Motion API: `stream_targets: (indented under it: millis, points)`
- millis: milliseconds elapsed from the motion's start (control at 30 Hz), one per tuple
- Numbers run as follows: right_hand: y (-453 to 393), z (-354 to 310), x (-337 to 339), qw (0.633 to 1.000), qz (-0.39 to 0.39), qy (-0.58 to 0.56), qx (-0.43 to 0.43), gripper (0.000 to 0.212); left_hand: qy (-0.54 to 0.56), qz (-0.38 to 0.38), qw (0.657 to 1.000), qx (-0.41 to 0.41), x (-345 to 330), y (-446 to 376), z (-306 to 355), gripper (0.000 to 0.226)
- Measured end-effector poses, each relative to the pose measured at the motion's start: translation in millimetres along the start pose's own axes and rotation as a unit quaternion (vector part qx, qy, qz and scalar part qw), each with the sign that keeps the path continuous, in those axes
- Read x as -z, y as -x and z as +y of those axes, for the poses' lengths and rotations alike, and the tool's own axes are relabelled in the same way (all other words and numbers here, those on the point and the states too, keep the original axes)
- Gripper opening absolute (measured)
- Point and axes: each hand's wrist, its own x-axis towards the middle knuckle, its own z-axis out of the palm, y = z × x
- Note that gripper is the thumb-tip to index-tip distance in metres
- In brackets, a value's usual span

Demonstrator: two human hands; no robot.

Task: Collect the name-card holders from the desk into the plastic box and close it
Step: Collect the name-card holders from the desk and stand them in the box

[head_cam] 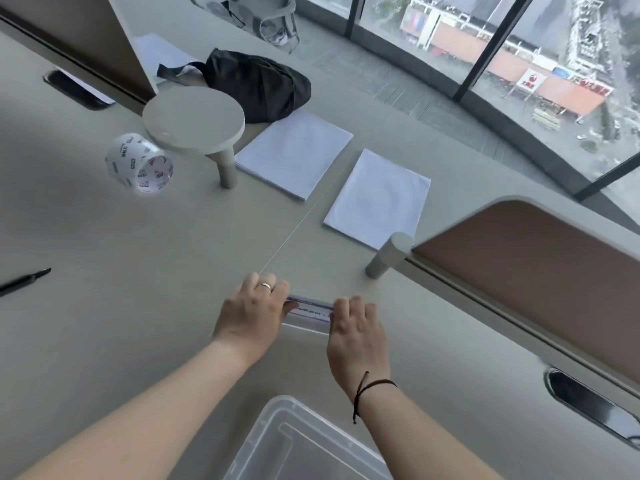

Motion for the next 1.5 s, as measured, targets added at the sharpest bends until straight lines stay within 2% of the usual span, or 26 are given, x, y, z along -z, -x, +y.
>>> stream_targets:
  millis: [200, 367, 433, 533, 667, 800, 900, 1167, 1400, 1500]
  points:
    - [-2.0, 2.2, -1.6, 1.000, 0.008, 0.026, 0.002, 0.029, 0.023, -0.028, 0.999, 0.023, 1.2, 0.1, 3.7, 0.031]
    - [-5.8, 3.5, 13.0, 0.998, -0.024, 0.051, 0.028, 0.032, 0.028, -0.105, 0.992, 0.070, 16.5, -8.2, 6.5, 0.015]
    - [-3.1, 7.3, 24.1, 0.996, -0.036, 0.067, 0.044, 0.036, 0.029, -0.128, 0.989, 0.069, 29.3, -5.0, 10.3, 0.014]
    - [12.9, 17.3, 46.4, 0.996, -0.012, 0.070, 0.061, 0.038, 0.007, -0.124, 0.991, 0.049, 56.4, 6.9, 27.9, 0.012]
    - [52.9, 47.0, 81.8, 0.997, 0.012, 0.034, 0.064, 0.027, -0.005, -0.118, 0.993, -0.001, 98.8, 18.1, 71.3, 0.012]
    - [103.0, 94.1, 125.5, 0.999, 0.023, -0.017, 0.043, 0.021, -0.017, -0.096, 0.991, -0.087, 139.9, 23.0, 131.1, 0.013]
    - [142.9, 131.4, 162.4, 0.998, 0.003, -0.059, 0.031, 0.019, -0.017, -0.082, 0.986, -0.145, 166.7, 27.7, 179.9, 0.018]
    - [248.2, 223.1, 231.0, 0.991, -0.070, -0.111, -0.016, 0.021, -0.001, -0.122, 0.959, -0.256, 210.8, 51.9, 316.5, 0.022]
    - [340.9, 293.2, 265.2, 0.985, -0.010, -0.150, -0.079, 0.024, -0.031, -0.067, 0.931, -0.358, 236.6, 89.6, 433.1, 0.018]
    - [371.3, 316.2, 276.8, 0.985, -0.005, -0.150, -0.089, 0.024, -0.028, -0.068, 0.928, -0.365, 240.7, 104.0, 466.9, 0.019]
